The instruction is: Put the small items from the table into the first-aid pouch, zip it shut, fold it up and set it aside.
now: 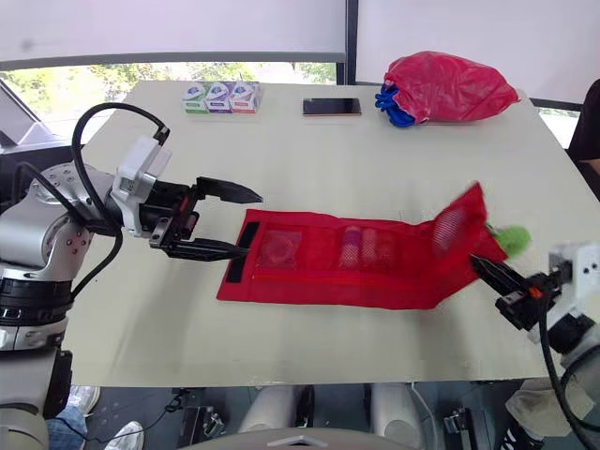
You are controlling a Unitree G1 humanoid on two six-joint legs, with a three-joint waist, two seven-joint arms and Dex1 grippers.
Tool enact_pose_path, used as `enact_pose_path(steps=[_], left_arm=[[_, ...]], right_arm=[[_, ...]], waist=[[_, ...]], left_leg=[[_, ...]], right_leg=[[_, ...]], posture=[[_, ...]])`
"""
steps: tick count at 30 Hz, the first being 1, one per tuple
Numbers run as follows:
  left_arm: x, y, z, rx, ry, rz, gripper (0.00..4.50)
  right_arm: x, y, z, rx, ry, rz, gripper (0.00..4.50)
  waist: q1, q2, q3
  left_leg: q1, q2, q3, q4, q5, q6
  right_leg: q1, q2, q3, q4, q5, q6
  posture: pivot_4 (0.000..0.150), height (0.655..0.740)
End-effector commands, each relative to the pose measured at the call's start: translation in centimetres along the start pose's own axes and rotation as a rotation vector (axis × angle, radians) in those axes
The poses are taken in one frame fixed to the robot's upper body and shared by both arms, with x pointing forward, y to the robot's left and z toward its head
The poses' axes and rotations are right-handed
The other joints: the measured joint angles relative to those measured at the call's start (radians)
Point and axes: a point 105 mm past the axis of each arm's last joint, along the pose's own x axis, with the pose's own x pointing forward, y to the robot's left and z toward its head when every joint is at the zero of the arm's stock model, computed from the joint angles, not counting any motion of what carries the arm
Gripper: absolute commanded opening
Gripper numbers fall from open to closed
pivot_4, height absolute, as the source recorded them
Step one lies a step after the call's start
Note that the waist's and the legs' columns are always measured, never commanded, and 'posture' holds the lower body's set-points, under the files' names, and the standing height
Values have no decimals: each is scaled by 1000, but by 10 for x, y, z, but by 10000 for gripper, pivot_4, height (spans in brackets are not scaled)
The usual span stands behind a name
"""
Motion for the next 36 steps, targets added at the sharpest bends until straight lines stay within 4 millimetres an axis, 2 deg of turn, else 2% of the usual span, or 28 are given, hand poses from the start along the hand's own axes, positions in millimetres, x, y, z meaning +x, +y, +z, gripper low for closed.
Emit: enact_pose_path(steps=[1,5,9,13,16,17,18,20,21,22,23,25,28,31,36], left_arm=[[-1,-1,8,36,-4,-7,45000],[0,-1,9,39,-1,-2,45000],[2,-3,10,42,-2,4,45000],[2,-8,11,37,-8,24,45000],[1,-11,9,22,-8,44,45000],[1,-12,8,17,-6,50,45000],[1,-13,6,12,-4,54,45000],[1,-14,6,2,-8,64,45000],[1,-14,5,-6,-14,74,45000],[1,-14,5,-14,-19,82,45000],[0,-14,3,-26,-23,94,45000],[-3,-13,-3,-48,-16,117,45000],[-8,-7,-11,-90,-21,183,45000],[-16,11,-37,-174,16,347,45000],[-16,17,-74,-291,63,447,45000]], right_arm=[[21,34,8,-124,44,190,916],[51,60,5,-241,120,342,916],[77,74,-13,-361,226,434,916],[87,68,-41,-539,378,467,916],[91,59,-41,-631,387,455,916],[92,60,-37,-619,364,460,4852],[92,63,-34,-591,335,475,6553],[92,69,-24,-538,269,492,14349],[91,72,-17,-508,226,500,20108],[89,73,-12,-485,198,506,20643],[85,74,-8,-471,182,514,28256],[76,73,-5,-454,175,534,32015],[67,71,-1,-437,150,546,44699],[58,65,6,-430,103,539,44699],[56,56,20,-436,51,519,44699]], waist=[[1,-1,1],[-1,-4,2],[2,-4,3],[4,-4,3],[3,-5,3],[3,-5,3],[2,-5,3],[2,-5,3],[2,-5,3],[4,-5,3],[4,-5,3],[5,-5,3],[5,-5,3],[6,-5,3],[1,-6,3]], left_leg=[[0,0,0,0,0,0],[-1,-1,0,1,0,0],[-1,-1,-1,1,0,0],[-3,-2,-2,1,0,0],[-4,-3,-2,1,0,0],[-4,-3,-2,1,0,0],[-4,-3,-2,1,0,0],[-3,-2,-2,1,0,0],[-3,-2,-3,1,0,0],[-3,-2,-3,1,0,0],[-3,-2,-4,2,0,0],[-3,-2,-4,2,0,0],[-3,-2,-5,2,0,0],[-3,-2,-5,2,0,0],[-1,-2,-4,2,0,0]], right_leg=[[0,0,0,0,0,0],[0,-1,1,-1,0,-1],[-1,-1,0,0,0,-2],[-1,-2,-1,-1,2,-5],[-1,-4,-3,-2,3,-3],[-1,-4,-2,-2,3,-2],[-1,-4,-3,-2,3,-2],[-1,-4,-3,-2,3,-2],[-1,-4,-3,-1,3,-2],[-1,-4,-4,-1,3,-1],[-1,-4,-4,0,3,-1],[0,-4,-5,0,4,-1],[0,-4,-5,0,4,-1],[1,-4,-5,0,4,-1],[2,-4,-4,0,4,-1]], posture=[[1500,7400],[1500,7400],[1500,7400],[1500,7400],[1500,7400],[1500,7400],[1500,7400],[1500,7400],[1500,7400],[1500,7400],[1500,7400],[1500,7400],[1500,7400],[1500,7400],[1500,7400]])
